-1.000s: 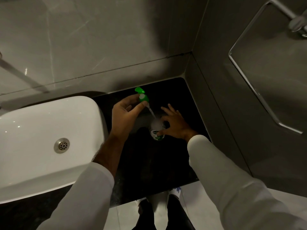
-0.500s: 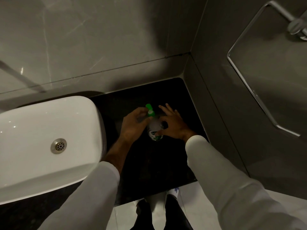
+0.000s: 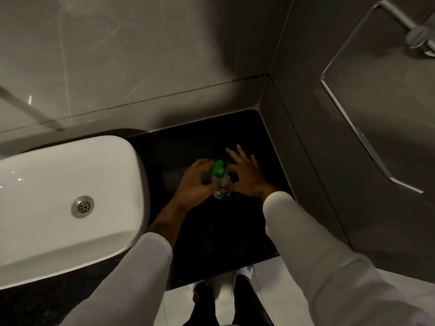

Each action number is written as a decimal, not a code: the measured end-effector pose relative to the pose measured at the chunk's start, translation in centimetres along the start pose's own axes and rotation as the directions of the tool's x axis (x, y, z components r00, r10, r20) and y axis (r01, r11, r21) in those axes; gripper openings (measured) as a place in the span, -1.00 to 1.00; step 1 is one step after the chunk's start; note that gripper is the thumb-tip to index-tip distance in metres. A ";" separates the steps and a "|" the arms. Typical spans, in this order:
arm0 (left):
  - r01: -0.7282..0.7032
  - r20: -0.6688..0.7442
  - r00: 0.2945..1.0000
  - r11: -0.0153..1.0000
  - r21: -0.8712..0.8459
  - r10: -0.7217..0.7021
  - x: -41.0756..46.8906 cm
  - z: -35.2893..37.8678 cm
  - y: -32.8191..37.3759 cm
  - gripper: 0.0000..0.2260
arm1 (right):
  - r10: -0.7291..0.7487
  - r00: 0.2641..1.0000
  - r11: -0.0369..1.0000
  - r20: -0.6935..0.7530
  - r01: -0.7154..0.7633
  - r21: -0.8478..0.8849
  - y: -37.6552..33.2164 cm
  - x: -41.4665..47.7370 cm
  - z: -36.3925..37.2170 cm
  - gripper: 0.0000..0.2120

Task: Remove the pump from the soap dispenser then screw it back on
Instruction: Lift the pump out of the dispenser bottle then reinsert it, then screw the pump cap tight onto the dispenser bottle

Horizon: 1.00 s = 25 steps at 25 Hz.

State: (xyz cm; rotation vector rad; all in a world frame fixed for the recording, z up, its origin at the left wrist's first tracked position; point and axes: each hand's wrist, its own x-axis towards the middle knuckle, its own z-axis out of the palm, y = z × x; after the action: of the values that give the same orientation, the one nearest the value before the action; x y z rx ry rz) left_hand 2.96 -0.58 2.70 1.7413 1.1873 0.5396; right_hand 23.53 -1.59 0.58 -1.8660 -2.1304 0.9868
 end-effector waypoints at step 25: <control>0.150 -0.175 0.971 0.985 -0.085 -0.163 0.6 1.8 -0.2 -0.75 | 0.028 0.999 0.998 0.019 -0.029 0.057 0.1 0.0 -0.2 -0.63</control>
State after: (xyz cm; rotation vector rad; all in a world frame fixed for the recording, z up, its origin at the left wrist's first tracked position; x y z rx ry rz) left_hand 4.49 -0.83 1.58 1.5472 1.4028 0.6474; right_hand 23.69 -1.47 0.69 -1.8733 -2.0681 1.0627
